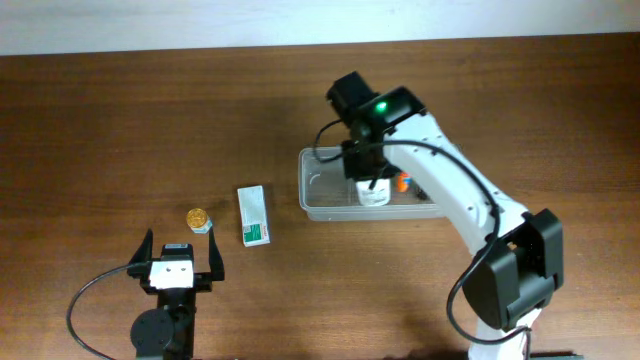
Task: Pack container
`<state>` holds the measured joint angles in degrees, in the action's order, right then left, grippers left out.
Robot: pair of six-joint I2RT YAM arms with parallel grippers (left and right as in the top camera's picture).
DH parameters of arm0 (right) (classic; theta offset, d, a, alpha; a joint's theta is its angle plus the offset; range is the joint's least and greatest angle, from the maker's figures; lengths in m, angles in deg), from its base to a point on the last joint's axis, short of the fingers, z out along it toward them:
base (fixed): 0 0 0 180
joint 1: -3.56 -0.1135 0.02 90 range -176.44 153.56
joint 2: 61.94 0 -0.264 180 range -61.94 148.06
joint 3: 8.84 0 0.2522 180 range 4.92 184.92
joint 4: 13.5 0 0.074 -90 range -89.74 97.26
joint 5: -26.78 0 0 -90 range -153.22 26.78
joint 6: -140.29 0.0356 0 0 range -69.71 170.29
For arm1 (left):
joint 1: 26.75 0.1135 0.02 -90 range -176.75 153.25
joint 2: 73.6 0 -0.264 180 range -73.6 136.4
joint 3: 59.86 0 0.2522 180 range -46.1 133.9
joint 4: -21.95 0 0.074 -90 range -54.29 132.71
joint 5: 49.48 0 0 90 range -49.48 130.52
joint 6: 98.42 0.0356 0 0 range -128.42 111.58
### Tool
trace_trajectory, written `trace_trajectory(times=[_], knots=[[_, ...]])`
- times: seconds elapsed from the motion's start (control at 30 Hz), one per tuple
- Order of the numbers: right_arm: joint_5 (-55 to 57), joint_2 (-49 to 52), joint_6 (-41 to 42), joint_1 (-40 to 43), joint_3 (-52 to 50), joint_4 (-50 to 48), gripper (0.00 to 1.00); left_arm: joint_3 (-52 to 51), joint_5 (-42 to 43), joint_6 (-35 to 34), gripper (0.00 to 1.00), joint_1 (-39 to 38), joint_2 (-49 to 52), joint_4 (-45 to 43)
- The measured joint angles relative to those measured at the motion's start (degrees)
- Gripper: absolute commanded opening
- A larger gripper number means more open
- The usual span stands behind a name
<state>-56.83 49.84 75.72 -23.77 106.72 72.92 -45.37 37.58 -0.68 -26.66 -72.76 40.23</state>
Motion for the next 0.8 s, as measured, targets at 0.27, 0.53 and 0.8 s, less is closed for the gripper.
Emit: trace_trajectory(times=[0.27,0.53,0.8], knots=[[0.35,0.0,-0.66,3.67,0.04,0.0,0.23,0.0,0.0,0.0,0.99,0.0,0.0,0.0],[0.37,0.0,-0.83,3.67,0.04,0.0,0.24,0.0,0.0,0.0,0.99,0.0,0.0,0.0],[0.44,0.0,-0.98,3.67,0.04,0.0,0.25,0.0,0.0,0.0,0.99,0.0,0.0,0.0]])
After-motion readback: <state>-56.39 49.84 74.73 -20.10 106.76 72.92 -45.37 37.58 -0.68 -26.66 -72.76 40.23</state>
